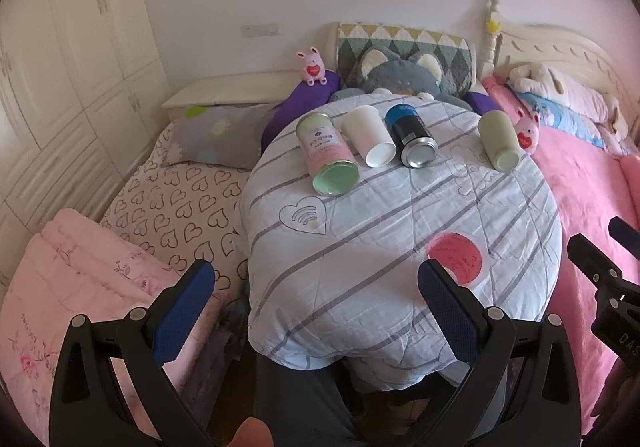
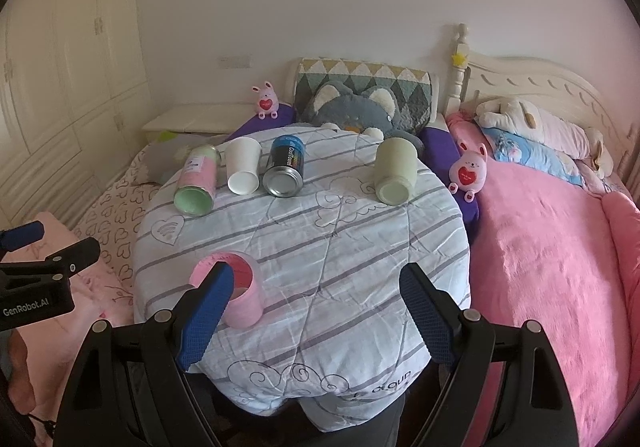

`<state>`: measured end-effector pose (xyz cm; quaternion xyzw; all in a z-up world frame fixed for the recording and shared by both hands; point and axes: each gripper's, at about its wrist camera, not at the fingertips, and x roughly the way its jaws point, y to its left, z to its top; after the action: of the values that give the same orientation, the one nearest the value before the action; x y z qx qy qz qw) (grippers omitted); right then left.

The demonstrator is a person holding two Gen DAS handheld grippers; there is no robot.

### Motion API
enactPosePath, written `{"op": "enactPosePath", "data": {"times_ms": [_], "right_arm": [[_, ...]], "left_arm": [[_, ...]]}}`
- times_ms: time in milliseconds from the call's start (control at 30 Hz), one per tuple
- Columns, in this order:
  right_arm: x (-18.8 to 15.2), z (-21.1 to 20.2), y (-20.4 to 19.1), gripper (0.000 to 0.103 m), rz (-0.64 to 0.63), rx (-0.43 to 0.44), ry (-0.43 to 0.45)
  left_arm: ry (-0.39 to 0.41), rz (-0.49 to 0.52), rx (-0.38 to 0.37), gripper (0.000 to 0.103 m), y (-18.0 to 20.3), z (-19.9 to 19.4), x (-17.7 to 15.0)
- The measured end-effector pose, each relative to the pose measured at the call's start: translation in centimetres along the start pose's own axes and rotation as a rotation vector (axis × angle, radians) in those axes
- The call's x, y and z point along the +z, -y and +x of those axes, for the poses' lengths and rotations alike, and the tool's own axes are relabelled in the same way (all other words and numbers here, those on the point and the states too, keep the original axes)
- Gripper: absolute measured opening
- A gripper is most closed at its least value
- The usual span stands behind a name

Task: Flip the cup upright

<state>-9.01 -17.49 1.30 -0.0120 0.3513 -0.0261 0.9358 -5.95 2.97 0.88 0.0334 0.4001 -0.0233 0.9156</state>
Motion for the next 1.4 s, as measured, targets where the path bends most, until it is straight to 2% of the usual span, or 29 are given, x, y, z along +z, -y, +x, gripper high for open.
{"op": "enactPosePath", "data": {"times_ms": [900,1167,1400], "right_arm": [[-0.4,0.4,0.3,0.086,0.004,0.004,-0.007],[-0.6,0.6,0.3,0.086,0.007,0.005,-0.012],[-0.8,0.7,0.4,0.086,0.009,0.002,-0.013]], "left_arm": [[-0.016,0.007,0.000,0.103,0.9,0.2,-0.4],[0.009,0.023,0.006,0.103,1.1,-0.2,-0.2],[-0.004,0.021,-0.020,0.103,1.1,-0.3,-0.4]]}}
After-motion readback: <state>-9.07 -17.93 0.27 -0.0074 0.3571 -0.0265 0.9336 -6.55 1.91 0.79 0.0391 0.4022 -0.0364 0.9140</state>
